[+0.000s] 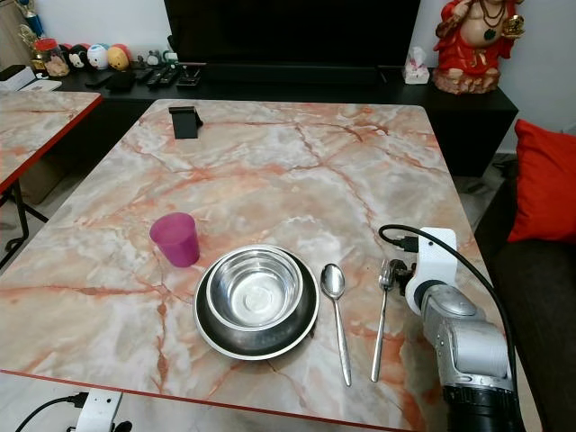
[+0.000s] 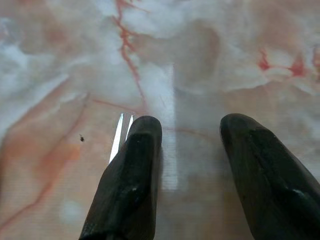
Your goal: Setting the table
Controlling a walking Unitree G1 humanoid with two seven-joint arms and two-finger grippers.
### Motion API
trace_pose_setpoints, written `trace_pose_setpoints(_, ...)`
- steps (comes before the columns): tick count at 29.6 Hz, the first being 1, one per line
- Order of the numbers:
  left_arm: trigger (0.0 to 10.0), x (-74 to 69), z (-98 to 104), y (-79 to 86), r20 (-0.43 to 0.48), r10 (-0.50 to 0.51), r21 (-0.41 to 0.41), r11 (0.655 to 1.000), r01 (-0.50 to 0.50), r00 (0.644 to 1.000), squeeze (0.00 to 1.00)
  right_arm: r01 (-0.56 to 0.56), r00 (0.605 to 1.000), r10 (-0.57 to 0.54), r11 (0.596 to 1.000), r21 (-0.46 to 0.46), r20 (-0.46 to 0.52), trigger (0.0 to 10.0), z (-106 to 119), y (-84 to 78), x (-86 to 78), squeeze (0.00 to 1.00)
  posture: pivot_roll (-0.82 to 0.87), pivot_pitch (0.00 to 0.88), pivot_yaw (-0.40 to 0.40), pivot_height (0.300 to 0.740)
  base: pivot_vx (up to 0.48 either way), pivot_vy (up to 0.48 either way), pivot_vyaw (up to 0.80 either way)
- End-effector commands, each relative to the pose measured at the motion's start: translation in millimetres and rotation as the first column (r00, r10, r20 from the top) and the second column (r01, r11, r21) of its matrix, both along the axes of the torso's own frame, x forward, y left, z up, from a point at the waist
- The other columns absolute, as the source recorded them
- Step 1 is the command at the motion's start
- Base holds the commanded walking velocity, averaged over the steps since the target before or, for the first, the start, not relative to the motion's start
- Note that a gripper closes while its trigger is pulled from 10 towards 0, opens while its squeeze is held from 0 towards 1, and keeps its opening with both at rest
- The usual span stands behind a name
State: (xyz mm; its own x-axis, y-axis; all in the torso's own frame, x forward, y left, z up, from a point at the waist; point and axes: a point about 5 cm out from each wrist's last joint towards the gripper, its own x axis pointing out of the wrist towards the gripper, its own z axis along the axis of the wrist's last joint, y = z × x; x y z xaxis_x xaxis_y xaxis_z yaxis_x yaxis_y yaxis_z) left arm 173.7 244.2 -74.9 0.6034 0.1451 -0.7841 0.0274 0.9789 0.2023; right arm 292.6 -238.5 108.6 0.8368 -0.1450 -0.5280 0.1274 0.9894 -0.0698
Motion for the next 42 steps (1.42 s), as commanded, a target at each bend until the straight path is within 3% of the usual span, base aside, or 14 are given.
trace_pose_setpoints(1, 10.0, -1.3, -0.7, -0.4, -0.006, -0.010, 0.005, 1.000, 0.010, 1.000, 0.00, 0.005, 1.000, -0.006, 1.000, -0.030, -0.017, 10.0, -3.1, -1.8, -3.4, 0.00, 0.01, 0.037, 0.032, 0.740, 0.000, 0.000, 0.00)
trace_pose_setpoints(9, 10.0, -1.3, -0.6, 0.0, -0.007, -0.014, 0.006, 1.000, 0.014, 1.000, 0.00, 0.024, 1.000, -0.024, 0.999, -0.027, -0.001, 10.0, -2.3, -2.2, -6.9, 0.00, 0.01, 0.034, 0.035, 0.740, 0.000, 0.000, 0.00)
trace_pose_setpoints(15, 10.0, -0.1, 0.1, 0.4, -0.004, -0.014, 0.008, 1.000, 0.014, 1.000, 0.00, 0.018, 0.993, -0.020, 1.000, 0.015, 0.113, 10.0, 13.8, 4.0, 3.2, 0.00, 0.01, 0.033, 0.035, 0.740, 0.000, 0.000, 0.00)
trace_pose_setpoints(21, 10.0, -0.4, -0.1, 0.4, -0.004, -0.010, 0.008, 1.000, 0.010, 1.000, 0.00, 0.000, 0.989, -0.006, 0.999, 0.039, 0.147, 10.0, 16.5, 8.4, 6.6, 0.00, 0.01, 0.033, 0.033, 0.740, 0.000, 0.000, 0.00)
trace_pose_setpoints(31, 10.0, -0.6, 0.2, 2.0, -0.006, -0.009, 0.010, 1.000, 0.009, 1.000, 0.00, -0.014, 0.990, 0.009, 0.999, 0.035, 0.140, 10.0, 13.7, 12.2, 6.5, 0.00, 0.02, 0.036, 0.036, 0.740, 0.000, 0.000, 0.00)
trace_pose_setpoints(34, 10.0, -0.5, 0.3, 2.2, -0.006, -0.009, 0.010, 1.000, 0.009, 1.000, 0.00, 0.006, 0.992, -0.004, 1.000, -0.012, 0.124, 10.0, 13.3, 8.7, 4.8, 0.00, 0.02, 0.036, 0.036, 0.740, 0.000, 0.000, 0.00)
trace_pose_setpoints(35, 10.0, -0.6, 0.3, 2.4, -0.007, -0.008, 0.009, 1.000, 0.008, 1.000, 0.00, 0.023, 0.995, -0.015, 0.997, -0.079, 0.096, 10.0, 11.4, 3.0, 1.6, 0.00, 0.02, 0.036, 0.036, 0.740, 0.000, 0.000, 0.00)
trace_pose_setpoints(37, 10.0, -0.7, 0.2, 2.4, -0.007, -0.008, 0.010, 1.000, 0.008, 1.000, 0.00, 0.028, 0.997, -0.020, 0.992, -0.121, 0.070, 10.0, 9.0, -0.9, -1.6, 0.00, 0.02, 0.036, 0.036, 0.740, 0.000, 0.000, 0.00)
trace_pose_setpoints(42, 10.0, -0.7, 0.2, 2.5, -0.009, -0.009, 0.011, 1.000, 0.009, 1.000, 0.00, 0.021, 0.999, -0.018, 0.994, -0.111, 0.030, 10.0, 1.9, -2.9, -8.7, 0.00, 0.01, 0.040, 0.038, 0.740, 0.000, 0.000, 0.00)
